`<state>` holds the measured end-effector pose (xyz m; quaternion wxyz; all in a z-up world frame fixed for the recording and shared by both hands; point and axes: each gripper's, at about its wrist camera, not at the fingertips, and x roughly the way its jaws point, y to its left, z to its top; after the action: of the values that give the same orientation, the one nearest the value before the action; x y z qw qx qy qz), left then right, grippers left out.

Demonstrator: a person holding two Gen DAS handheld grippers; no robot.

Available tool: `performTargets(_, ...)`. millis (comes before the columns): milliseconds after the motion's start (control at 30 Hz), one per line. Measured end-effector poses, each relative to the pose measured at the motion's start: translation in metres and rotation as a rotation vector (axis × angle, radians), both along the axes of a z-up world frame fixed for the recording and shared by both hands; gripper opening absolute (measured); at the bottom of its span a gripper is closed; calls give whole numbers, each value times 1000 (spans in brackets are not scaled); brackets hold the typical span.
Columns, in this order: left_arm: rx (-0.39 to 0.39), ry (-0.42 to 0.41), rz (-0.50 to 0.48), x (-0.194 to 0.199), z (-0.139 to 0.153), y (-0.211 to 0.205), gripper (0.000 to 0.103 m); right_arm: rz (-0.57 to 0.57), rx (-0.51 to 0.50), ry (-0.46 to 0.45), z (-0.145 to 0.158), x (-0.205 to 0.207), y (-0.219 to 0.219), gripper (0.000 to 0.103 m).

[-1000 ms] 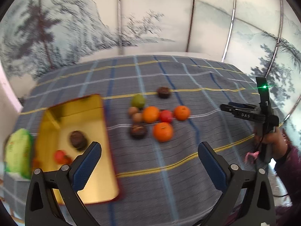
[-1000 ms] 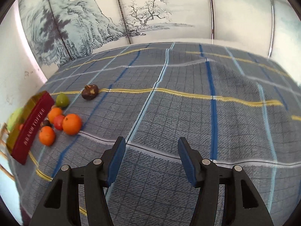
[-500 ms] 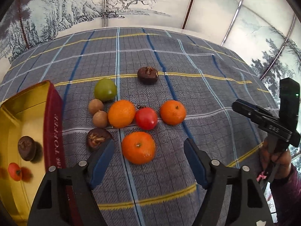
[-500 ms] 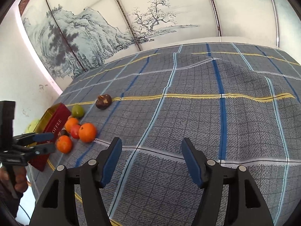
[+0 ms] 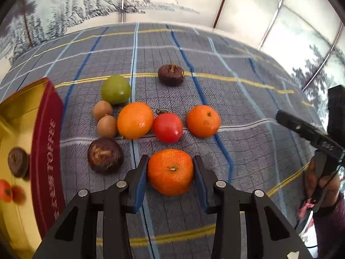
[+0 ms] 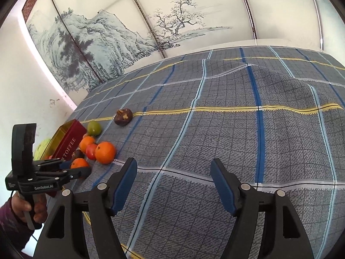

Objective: Organize fruits
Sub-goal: 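Move the left gripper to the large mandarin and grasp it, then carry the mandarin with the left gripper toward the tray while the right gripper grasps another brown fruit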

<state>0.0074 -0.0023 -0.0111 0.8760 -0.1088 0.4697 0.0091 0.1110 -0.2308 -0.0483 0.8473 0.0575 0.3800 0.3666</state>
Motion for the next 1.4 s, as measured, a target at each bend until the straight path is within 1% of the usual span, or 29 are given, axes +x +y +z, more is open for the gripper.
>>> performTargets(167,-47,-33,32,-21,14,6,36,17,-51,-9,-1,-1,10,72)
performTargets(300,-72,-48,49,-33,23,8,36,51,-87,-38,1,-7,20,72)
performTargets(533,-72,-69,55,-49,35,9,36,139,-105,-53,4,-22,46,72)
performTargets(667,-67,-78,61,-55,38,10,36,214,-113,-108,13,-35,66,72)
performTargets(767,-60,-83,67,-60,42,10,36,277,-98,-148,23,-43,79,72)
performTargets(900,-53,-94,85,-69,48,15,36,409,-20,-160,37,-52,101,72)
performTargets(967,-50,-98,98,-77,53,19,36,478,-1,-167,40,-58,115,71)
performTargets(1000,-50,-100,103,-79,54,20,36,527,5,-164,40,-61,126,71)
performTargets(1067,-46,-104,112,-86,59,24,36,585,3,-152,39,-67,143,68)
performTargets(1167,-26,-118,133,-99,67,30,36,642,-17,-112,33,-71,171,61)
performTargets(1333,-25,-134,172,-111,73,45,36,659,-46,-46,17,-74,205,55)
performTargets(1400,-34,-139,185,-116,73,52,36,651,-64,-39,13,-73,217,53)
